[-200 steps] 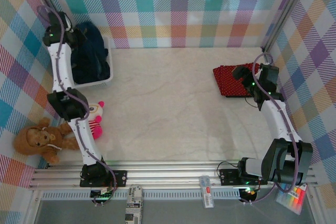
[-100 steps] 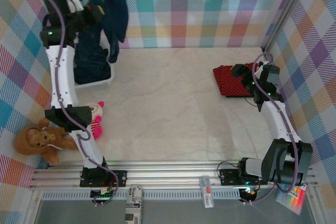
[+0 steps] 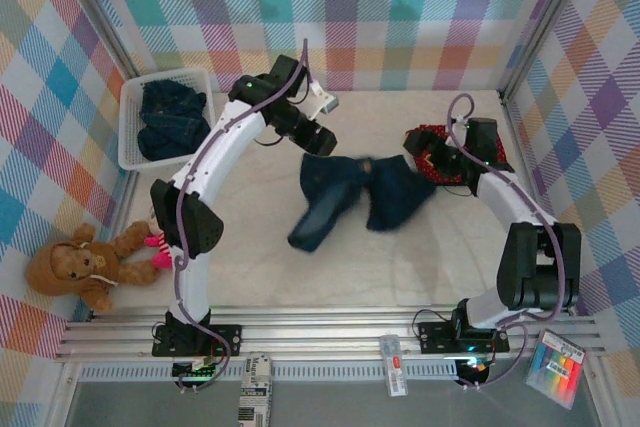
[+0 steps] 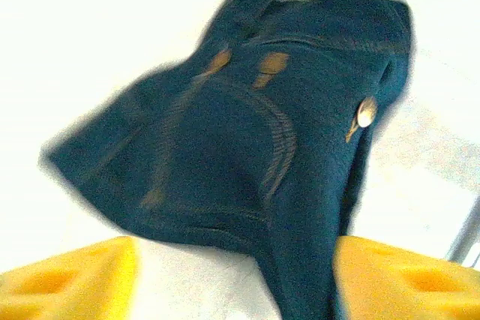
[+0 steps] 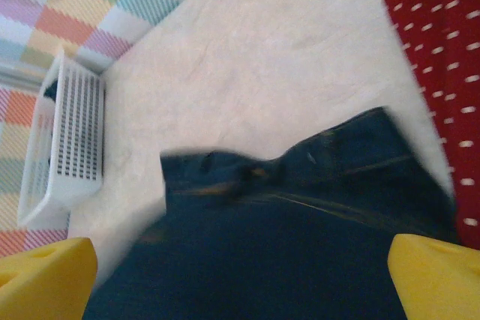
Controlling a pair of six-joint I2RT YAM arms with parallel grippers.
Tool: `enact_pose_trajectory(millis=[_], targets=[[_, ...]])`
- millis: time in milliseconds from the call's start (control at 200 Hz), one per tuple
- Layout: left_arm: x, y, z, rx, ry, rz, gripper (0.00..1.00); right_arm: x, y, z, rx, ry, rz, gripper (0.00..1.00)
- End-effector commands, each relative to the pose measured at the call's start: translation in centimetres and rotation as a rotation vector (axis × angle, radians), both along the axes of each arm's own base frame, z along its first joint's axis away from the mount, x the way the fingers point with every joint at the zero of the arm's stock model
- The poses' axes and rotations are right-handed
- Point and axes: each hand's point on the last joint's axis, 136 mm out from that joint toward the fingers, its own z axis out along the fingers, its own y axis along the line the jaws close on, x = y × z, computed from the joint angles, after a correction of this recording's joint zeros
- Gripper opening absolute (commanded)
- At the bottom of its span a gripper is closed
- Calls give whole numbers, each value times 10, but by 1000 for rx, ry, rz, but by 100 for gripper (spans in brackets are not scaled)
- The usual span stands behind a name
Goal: Fold and stack the skirts
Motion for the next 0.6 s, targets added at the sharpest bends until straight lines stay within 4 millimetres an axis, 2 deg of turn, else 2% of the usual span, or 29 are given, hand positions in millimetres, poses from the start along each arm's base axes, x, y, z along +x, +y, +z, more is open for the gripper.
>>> enact_pose_trajectory(millis=[0,65,130,195,320,390,440,595], targets=[[10,33,7,-10,-17,74,100,2,9,-7,-44,16,30,99],[17,34,10,-96,-20,129,100,4,14,-15,-44,34,29,99],[26,39,3,-125,0,213,100,3,22,-22,-46,50,50,99],[32,43,-13,-122,51,300,100,-2,33,-32,-66,76,92,99],[35,47,-54,-123,202,499,100,-18,49,-65,-123,213,140,99],[29,51,-83,-95,292,603,99,-30,58,-84,-131,283,151,99],[21,52,-102,-62,333,645,95,-39,65,-92,-126,314,169,99],[-3,54,-132,44,353,718,87,-53,95,-102,-88,358,200,100]])
